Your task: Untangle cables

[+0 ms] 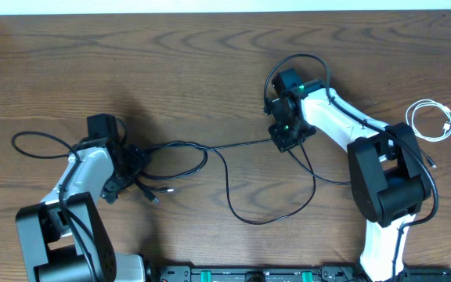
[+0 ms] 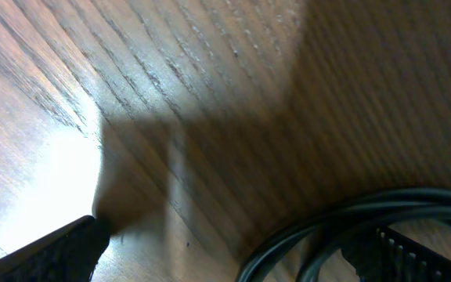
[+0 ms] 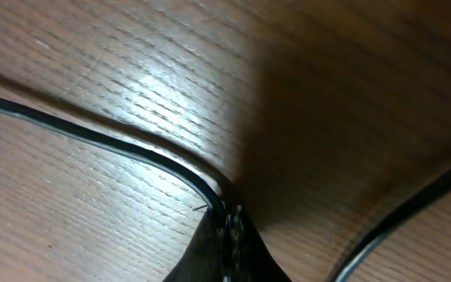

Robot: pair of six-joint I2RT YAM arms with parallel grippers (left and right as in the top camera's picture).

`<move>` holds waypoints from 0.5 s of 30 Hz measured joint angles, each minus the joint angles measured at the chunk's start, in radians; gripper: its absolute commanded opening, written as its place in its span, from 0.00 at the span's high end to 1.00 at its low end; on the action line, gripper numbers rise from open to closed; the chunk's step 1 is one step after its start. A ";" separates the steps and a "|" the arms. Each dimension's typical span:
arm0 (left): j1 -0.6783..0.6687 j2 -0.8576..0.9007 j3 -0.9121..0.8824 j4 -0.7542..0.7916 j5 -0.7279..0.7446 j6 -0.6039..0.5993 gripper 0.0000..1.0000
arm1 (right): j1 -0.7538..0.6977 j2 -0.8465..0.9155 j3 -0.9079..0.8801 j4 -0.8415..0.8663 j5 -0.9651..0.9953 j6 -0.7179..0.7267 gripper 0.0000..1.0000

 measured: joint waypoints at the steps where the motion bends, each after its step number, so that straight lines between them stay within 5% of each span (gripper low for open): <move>1: 0.011 0.000 0.000 -0.001 0.005 0.000 0.01 | -0.002 0.000 0.000 0.000 -0.002 0.000 0.99; 15: 0.272 -0.012 0.006 -0.009 0.190 0.020 0.02 | -0.034 0.000 0.000 -0.006 0.042 0.001 0.99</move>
